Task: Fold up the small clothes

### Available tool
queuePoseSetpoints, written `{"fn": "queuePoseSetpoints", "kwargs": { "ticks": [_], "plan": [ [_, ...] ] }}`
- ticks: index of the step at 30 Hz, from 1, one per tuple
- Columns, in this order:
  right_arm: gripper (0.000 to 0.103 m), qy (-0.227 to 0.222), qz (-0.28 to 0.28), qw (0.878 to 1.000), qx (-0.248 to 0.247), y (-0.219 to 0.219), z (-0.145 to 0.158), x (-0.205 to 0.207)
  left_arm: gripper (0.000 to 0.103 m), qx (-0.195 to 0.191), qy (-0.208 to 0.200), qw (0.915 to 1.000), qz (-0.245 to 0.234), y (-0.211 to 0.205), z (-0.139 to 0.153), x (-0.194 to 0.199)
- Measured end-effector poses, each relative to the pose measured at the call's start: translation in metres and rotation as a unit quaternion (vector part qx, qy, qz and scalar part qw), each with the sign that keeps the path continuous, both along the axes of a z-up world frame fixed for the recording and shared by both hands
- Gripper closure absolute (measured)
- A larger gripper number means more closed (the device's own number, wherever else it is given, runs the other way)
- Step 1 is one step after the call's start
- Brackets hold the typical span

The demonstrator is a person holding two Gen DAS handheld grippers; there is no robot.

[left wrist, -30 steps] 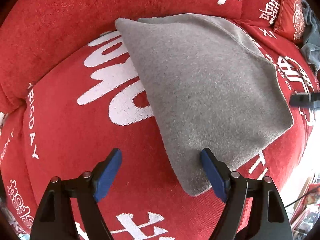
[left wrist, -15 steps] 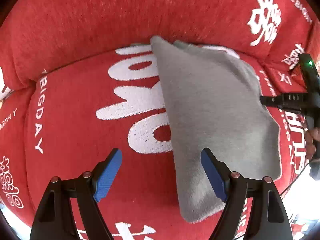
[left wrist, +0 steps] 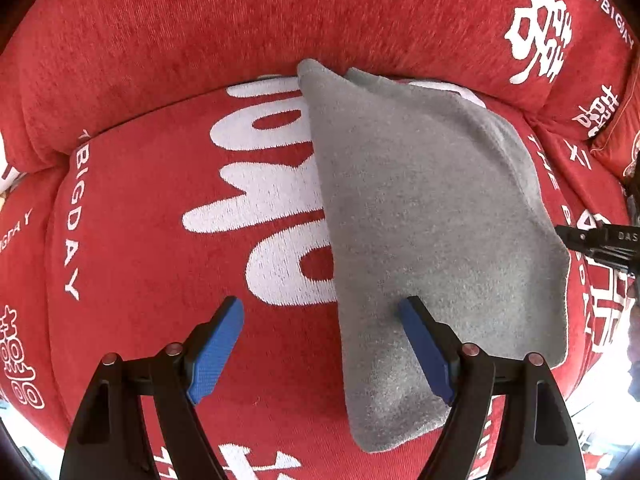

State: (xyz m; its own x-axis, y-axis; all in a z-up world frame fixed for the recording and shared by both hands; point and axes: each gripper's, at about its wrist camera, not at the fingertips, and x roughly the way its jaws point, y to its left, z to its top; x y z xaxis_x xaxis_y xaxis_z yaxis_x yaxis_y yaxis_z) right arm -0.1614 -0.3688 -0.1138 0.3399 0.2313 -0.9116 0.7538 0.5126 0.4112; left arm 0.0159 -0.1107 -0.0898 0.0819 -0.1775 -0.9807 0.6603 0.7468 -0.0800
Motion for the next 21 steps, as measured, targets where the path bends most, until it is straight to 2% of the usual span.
{"fn": "queuePoseSetpoints", "kwargs": {
  "ticks": [3, 7, 15, 17, 18, 21],
  "plan": [
    [0.091, -0.006, -0.009, 1.0, 0.011, -0.001, 0.0048, -0.0047, 0.021, 0.002, 0.002, 1.0, 0.001, -0.0003, -0.0005, 0.0001],
    [0.085, -0.007, -0.01, 1.0, 0.018, 0.0003, 0.0037, -0.003, 0.021, 0.003, 0.004, 1.0, 0.0, -0.0008, -0.0011, 0.0001],
    [0.084, -0.012, -0.01, 1.0, 0.028, 0.0059, 0.0017, -0.0012, 0.021, 0.007, 0.014, 0.9999, 0.004, 0.0001, -0.0021, 0.0007],
    [0.084, -0.013, -0.008, 0.999, 0.029, 0.007, 0.0011, 0.0016, 0.016, 0.007, 0.009, 0.9999, 0.003, 0.0004, -0.0017, -0.0002],
    [0.083, -0.013, -0.007, 0.999, 0.029, 0.0072, 0.0013, 0.0022, 0.001, 0.011, 0.004, 0.9999, 0.003, 0.0004, -0.0019, -0.0006],
    [0.077, -0.015, -0.004, 0.999, 0.029, 0.0076, 0.0018, 0.0037, 0.0, 0.02, -0.003, 0.9998, 0.002, 0.001, -0.0042, -0.0004]
  ]
}}
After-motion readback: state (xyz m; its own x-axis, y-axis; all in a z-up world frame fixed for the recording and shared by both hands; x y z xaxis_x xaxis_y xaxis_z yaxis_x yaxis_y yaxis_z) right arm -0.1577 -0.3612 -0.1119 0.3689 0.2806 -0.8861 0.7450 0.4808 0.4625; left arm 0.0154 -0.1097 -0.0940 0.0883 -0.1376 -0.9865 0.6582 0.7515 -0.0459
